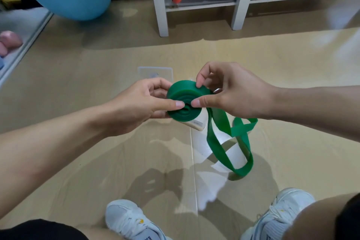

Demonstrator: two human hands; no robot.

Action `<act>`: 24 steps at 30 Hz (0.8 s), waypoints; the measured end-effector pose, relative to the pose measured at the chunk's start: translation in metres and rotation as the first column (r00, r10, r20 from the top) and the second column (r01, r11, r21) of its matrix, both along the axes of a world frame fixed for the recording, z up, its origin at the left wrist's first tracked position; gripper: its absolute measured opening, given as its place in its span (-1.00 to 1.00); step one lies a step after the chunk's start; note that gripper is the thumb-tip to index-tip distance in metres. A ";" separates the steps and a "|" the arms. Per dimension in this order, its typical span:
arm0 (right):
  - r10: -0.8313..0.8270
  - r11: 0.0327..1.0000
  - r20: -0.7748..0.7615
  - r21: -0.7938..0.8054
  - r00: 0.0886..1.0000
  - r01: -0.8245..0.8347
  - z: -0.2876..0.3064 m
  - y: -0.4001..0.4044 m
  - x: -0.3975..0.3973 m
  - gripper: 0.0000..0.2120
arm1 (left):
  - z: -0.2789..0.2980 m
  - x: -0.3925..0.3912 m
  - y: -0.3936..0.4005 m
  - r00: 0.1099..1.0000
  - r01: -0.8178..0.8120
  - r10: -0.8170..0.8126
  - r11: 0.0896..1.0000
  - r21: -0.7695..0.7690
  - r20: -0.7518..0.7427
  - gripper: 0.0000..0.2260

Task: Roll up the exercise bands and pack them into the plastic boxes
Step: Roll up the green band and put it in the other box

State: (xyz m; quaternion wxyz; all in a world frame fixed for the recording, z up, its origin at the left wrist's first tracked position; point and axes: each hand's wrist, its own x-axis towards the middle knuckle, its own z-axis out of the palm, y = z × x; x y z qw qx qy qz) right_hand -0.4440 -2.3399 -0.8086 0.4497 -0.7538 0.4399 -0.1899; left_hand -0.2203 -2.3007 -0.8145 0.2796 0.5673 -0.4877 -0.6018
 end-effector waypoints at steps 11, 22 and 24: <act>0.077 0.993 -0.078 -0.081 0.994 -0.084 -0.007 0.007 0.006 -0.67 | 0.009 -0.007 0.002 0.921 0.170 -0.083 0.965 -0.200 0.380 -0.76; 0.103 0.992 -0.161 -0.056 0.982 -0.114 -0.004 0.007 0.009 -0.67 | 0.009 -0.002 0.002 0.892 0.240 -0.146 0.955 -0.173 0.427 -0.51; 0.141 0.984 -0.228 -0.077 0.963 -0.162 -0.003 0.009 0.011 -0.68 | 0.009 -0.007 0.003 0.839 0.280 -0.143 0.941 -0.192 0.524 -0.60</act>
